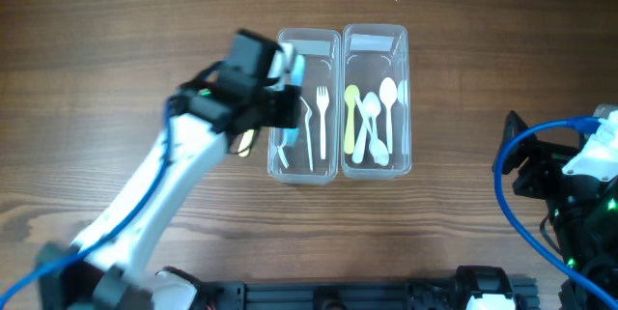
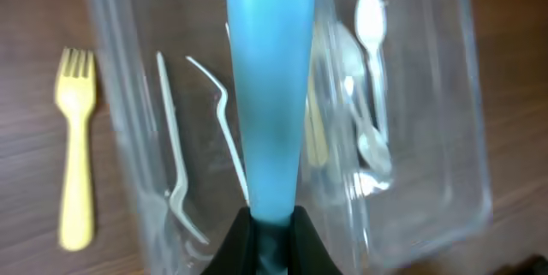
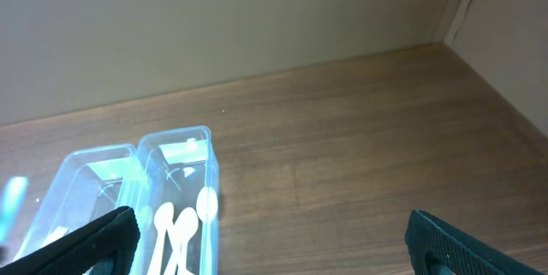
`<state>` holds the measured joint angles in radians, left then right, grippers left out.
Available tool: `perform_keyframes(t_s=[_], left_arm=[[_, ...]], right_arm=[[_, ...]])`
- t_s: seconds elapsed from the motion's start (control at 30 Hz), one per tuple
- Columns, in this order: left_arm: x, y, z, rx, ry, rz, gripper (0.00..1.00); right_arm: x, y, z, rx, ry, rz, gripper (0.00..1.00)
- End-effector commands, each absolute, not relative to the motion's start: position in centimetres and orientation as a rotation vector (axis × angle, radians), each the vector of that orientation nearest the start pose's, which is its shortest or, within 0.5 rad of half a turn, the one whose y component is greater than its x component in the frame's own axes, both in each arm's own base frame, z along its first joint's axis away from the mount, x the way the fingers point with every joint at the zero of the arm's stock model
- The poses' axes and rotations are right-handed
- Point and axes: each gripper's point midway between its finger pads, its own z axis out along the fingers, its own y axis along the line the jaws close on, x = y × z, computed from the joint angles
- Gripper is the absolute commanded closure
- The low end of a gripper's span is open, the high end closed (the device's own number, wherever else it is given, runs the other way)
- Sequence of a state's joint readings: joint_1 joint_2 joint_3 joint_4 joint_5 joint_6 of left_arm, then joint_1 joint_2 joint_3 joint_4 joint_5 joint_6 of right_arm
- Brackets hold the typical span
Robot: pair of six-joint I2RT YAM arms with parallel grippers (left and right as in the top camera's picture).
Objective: Pack container
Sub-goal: 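Carry the blue fork into the left container and release, then move the left gripper back and grasp the yellow fork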
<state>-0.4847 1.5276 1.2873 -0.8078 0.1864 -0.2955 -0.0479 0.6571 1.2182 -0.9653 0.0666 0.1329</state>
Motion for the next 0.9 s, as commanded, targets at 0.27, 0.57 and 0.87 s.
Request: perform_keyframes(t_s=[0.27, 0.57, 0.87], left_arm=[[34.7, -22.8, 12.1, 0.115, 2.752, -0.472, 0.46], [35.0, -10.1, 15.2, 0.198, 2.728, -0.075, 0.26], [35.9, -8.7, 1.8, 0.417, 3.011, 0.008, 0.42]], right_arm=[[21.2, -2.0, 36.2, 0.214, 1.955, 0.004, 0.00], [21.2, -2.0, 36.2, 0.214, 1.955, 0.004, 0.00], [21.2, -2.0, 36.2, 0.215, 1.955, 0.004, 0.00]])
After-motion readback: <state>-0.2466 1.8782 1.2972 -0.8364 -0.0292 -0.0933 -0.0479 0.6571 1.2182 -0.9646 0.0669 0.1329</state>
